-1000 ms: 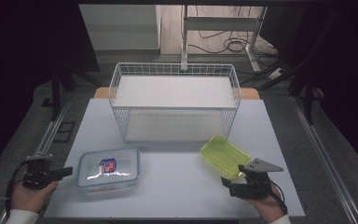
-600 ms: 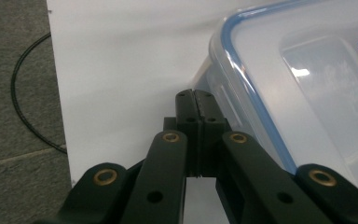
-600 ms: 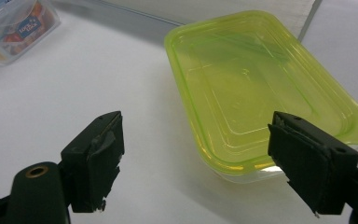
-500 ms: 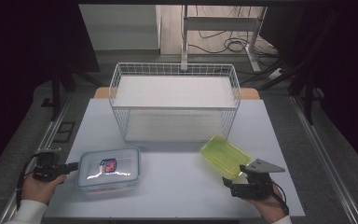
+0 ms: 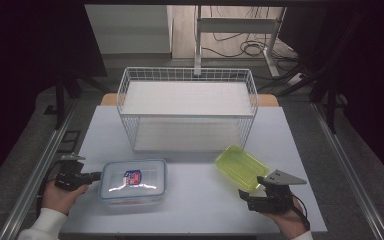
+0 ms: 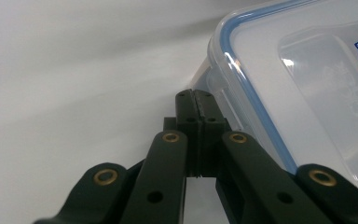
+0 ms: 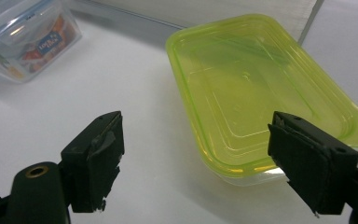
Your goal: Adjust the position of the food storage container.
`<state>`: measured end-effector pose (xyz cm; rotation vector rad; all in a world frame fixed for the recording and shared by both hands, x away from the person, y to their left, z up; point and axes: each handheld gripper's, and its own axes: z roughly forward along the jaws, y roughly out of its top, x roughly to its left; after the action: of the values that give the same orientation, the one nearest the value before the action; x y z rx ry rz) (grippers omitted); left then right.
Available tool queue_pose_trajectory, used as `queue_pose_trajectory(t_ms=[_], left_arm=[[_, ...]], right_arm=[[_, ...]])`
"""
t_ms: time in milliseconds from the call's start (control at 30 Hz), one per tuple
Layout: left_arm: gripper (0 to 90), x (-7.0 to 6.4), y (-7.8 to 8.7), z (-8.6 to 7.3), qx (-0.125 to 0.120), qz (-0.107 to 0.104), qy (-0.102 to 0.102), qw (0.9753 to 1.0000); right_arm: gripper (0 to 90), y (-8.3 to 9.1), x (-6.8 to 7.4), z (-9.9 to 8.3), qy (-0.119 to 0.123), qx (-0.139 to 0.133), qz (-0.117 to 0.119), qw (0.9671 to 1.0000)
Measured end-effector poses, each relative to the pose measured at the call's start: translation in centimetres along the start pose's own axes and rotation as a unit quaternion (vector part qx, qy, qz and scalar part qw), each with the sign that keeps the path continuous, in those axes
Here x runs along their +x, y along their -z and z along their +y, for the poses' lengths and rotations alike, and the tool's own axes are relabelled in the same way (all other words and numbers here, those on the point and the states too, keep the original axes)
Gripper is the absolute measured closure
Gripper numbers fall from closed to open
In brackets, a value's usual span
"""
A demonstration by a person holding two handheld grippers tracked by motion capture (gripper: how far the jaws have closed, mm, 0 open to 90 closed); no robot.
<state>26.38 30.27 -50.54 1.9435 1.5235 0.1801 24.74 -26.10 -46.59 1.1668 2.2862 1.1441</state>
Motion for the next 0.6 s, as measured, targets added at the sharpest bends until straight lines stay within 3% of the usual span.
queue_pose_trajectory(t_ms=[300,600], left_arm=[[90.0,-3.0,-1.2,0.8,0.009,-0.013,-0.035,0.9993],[90.0,-4.6,-2.1,1.3,0.01,-0.018,-0.049,0.9986]], right_arm=[[18.2,0.2,0.0,0.0,-0.001,-0.003,-0.001,1.0],[18.2,0.1,0.1,0.1,0.001,-0.002,0.0,1.0]])
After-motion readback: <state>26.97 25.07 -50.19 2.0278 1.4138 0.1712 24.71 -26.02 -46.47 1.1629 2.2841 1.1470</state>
